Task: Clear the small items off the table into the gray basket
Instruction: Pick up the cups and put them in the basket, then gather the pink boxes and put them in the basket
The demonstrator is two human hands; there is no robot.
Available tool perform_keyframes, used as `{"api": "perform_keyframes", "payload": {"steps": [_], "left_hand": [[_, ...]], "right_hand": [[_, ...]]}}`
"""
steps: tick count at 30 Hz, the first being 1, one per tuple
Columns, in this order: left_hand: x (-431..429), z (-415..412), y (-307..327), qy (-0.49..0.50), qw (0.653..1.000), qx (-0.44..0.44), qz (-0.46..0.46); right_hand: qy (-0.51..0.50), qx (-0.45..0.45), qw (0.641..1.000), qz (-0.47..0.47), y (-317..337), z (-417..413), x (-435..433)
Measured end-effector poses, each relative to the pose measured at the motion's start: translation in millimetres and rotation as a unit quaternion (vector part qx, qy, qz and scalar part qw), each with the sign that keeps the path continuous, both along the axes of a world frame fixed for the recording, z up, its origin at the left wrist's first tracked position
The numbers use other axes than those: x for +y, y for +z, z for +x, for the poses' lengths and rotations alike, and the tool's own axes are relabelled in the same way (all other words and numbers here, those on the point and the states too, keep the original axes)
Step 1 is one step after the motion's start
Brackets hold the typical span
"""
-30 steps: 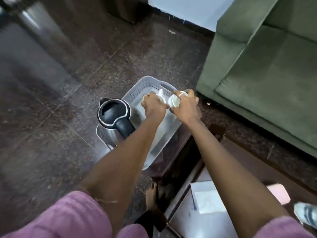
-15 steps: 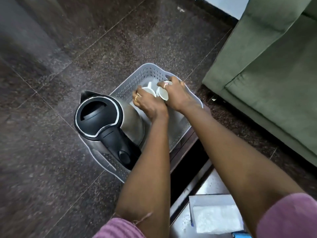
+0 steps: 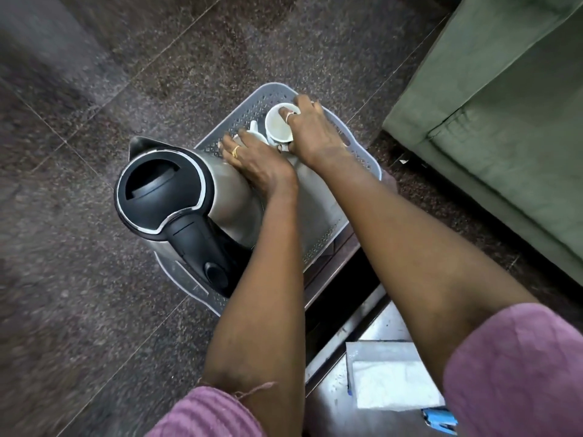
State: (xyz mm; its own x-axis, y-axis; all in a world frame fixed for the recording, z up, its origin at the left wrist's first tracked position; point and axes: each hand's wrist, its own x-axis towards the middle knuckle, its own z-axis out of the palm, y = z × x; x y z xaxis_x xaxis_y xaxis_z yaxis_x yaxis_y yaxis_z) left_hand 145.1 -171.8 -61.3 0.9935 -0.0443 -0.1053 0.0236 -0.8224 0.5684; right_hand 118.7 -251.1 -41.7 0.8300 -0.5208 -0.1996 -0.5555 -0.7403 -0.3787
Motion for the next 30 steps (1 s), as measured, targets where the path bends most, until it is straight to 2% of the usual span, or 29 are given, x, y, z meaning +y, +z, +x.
{"api": "perform_keyframes", "payload": {"steps": [5, 9, 14, 20, 24, 27, 30], "left_hand": [[4, -24, 15, -0.058, 0.998, -0.025, -0.026], [12, -68, 24, -0.153, 0.983, -0.066, -0.071], [30, -148, 19, -0.251, 0.961, -0.068, -0.091], [53, -279, 6, -0.383, 0.914, -0.056, -0.121], [64, -363, -6, -0.473, 0.873, 0.011, -0.119], [75, -431, -19, -0.550, 0.827, 0.076, -0.084], [79, -472, -36, -0.608, 0.789, 0.094, -0.008]], "right_hand": [[-0.036, -0.037, 0.999, -0.002, 4, -35, 9], [-0.124, -0.103, 0.987, -0.026, 8, -91, 24], [-0.243, -0.177, 0.954, -0.016, 2, -181, 53], [-0.376, -0.181, 0.909, -0.010, -11, -312, 95], [-0.481, -0.143, 0.865, -0.004, -30, -407, 124], [-0.576, -0.123, 0.807, 0.029, -41, -483, 145], [-0.593, -0.083, 0.801, -0.001, -48, -535, 173]]}}
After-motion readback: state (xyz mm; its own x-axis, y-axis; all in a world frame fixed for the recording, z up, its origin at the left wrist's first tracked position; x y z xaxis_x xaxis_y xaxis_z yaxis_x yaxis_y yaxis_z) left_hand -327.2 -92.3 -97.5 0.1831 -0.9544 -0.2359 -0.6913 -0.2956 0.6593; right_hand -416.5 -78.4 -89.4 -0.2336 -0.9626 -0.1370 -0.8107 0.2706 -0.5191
